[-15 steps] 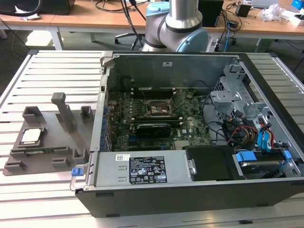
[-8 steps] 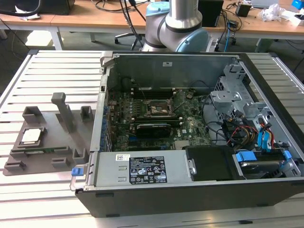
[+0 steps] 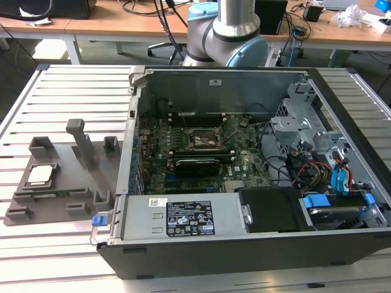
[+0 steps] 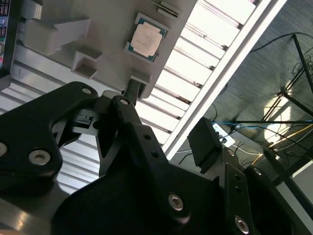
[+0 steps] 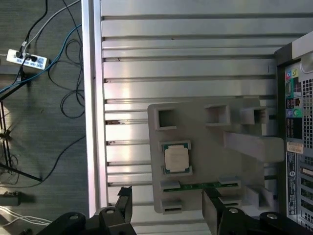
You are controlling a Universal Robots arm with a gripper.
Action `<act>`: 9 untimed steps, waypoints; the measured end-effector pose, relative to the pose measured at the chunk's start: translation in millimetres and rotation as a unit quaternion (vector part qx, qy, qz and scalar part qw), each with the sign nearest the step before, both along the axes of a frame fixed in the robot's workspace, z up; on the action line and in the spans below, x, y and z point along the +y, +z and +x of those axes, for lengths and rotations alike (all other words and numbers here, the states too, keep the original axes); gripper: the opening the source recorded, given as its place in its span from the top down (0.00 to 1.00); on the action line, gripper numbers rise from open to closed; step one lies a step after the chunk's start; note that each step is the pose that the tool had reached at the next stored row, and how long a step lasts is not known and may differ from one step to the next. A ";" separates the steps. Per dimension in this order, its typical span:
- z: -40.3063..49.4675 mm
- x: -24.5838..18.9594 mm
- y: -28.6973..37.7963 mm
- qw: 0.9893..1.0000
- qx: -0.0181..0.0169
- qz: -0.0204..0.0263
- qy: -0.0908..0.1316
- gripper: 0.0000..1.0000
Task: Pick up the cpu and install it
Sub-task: 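Pick up the cpu and move it towards the insertion slot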
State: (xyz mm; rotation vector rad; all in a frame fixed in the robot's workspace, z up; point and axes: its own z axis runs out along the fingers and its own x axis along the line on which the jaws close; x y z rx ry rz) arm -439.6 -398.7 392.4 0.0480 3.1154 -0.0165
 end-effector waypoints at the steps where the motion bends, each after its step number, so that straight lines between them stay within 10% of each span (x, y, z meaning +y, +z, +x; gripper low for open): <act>1: 0.4 0.0 0.0 1.000 0.000 0.000 0.000 0.32; 9: 6.1 0.0 -2.5 1.000 0.000 0.000 0.000 0.32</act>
